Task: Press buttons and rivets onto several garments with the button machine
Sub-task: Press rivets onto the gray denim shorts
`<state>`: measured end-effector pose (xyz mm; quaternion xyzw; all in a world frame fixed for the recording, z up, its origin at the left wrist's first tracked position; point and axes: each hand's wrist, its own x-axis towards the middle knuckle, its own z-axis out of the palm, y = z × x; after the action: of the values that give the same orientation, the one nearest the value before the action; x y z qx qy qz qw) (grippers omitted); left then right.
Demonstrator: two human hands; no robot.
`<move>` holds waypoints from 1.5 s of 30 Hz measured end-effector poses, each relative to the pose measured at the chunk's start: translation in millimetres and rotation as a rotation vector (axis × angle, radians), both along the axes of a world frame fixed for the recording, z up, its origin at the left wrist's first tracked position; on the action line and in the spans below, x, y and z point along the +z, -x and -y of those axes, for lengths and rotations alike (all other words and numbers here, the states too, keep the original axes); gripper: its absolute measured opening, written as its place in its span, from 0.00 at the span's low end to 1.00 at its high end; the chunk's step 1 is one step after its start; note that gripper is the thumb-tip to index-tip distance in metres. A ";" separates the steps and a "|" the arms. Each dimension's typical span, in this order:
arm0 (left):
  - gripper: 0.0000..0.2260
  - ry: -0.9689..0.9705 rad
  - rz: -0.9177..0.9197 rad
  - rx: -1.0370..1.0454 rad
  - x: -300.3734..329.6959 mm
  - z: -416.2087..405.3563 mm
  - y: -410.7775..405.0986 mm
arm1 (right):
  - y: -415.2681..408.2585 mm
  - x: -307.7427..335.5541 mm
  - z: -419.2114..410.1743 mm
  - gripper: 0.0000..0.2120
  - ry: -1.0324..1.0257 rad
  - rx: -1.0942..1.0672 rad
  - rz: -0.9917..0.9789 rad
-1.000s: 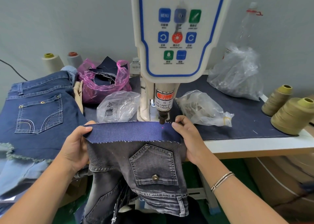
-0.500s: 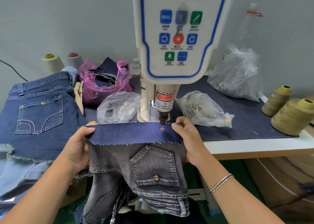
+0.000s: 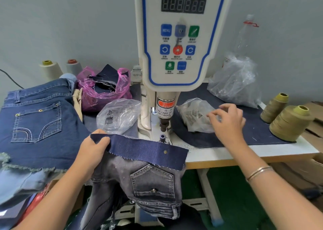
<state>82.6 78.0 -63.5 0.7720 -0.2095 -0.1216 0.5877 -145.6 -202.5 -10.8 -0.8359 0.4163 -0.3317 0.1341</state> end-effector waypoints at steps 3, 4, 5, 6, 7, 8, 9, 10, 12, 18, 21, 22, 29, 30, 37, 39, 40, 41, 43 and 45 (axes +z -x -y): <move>0.09 -0.002 -0.021 0.022 0.1 1.8 -1.8 | -11.4 1.7 21.4 0.08 0.171 0.030 -0.438; 0.10 0.000 -0.035 0.029 0.3 2.4 -2.3 | -17.8 1.2 24.8 0.09 0.227 0.067 -0.526; 0.10 -0.003 -0.041 0.032 0.9 2.7 -2.6 | -25.0 1.3 27.1 0.09 0.267 0.099 -0.593; 0.11 -0.007 -0.041 0.035 1.3 3.2 -2.3 | -32.6 1.7 28.7 0.10 0.289 0.115 -0.644; 0.11 -0.009 -0.040 0.037 1.8 3.6 -2.0 | -40.4 2.0 29.9 0.11 0.301 0.116 -0.685; 0.10 -0.008 -0.039 0.038 1.8 3.6 -1.7 | -47.2 1.9 30.6 0.12 0.313 0.107 -0.727; 0.10 -0.005 -0.038 0.039 1.7 3.5 -1.3 | -52.8 1.1 30.9 0.13 0.330 0.096 -0.770; 0.09 -0.003 -0.036 0.040 1.2 3.2 -1.5 | -57.3 0.1 31.3 0.14 0.349 0.087 -0.811; 0.06 -0.008 -0.027 0.033 -0.6 2.6 -2.2 | -62.4 -1.3 32.5 0.13 0.370 0.077 -0.868; 0.09 -0.020 -0.027 0.021 0.6 2.6 -3.6 | -68.1 -3.4 32.3 0.13 0.406 0.075 -0.910; 0.08 -0.015 -0.032 0.018 2.0 2.9 -2.6 | -69.9 -1.7 31.1 0.13 0.438 0.079 -0.960; 0.09 -0.004 -0.041 0.019 2.3 3.2 -1.7 | -70.6 -1.0 30.1 0.12 0.457 0.082 -0.982; 0.09 0.005 -0.028 0.025 2.2 3.9 -1.2 | -69.4 0.1 25.9 0.09 0.533 0.101 -1.015; 0.10 0.004 -0.027 0.030 1.4 3.8 -1.9 | -67.9 -0.6 25.9 0.09 0.529 0.101 -0.998; 0.08 -0.013 -0.010 0.032 0.9 4.6 -1.5 | -58.8 0.1 29.3 0.10 0.342 0.135 -0.794; 0.08 -0.014 -0.011 0.032 1.2 4.5 -1.7 | -57.8 1.2 29.8 0.08 0.284 0.144 -0.752; 0.08 -0.016 -0.013 0.033 1.1 4.5 -1.6 | -57.2 1.7 30.6 0.08 0.257 0.149 -0.727; 0.08 -0.017 -0.015 0.034 1.1 4.4 -1.3 | -56.2 2.5 31.5 0.08 0.229 0.155 -0.691; 0.08 -0.012 -0.018 0.032 1.7 4.4 -0.9 | -52.5 3.1 32.8 0.07 0.178 0.166 -0.612; 0.09 -0.010 -0.021 0.030 2.4 4.4 -0.6 | -48.0 3.4 33.8 0.07 0.154 0.181 -0.575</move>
<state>83.2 73.6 -61.1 0.7766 -0.1910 -0.1218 0.5878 -97.6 -236.2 -7.3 -0.9369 0.3345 -0.0988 -0.0239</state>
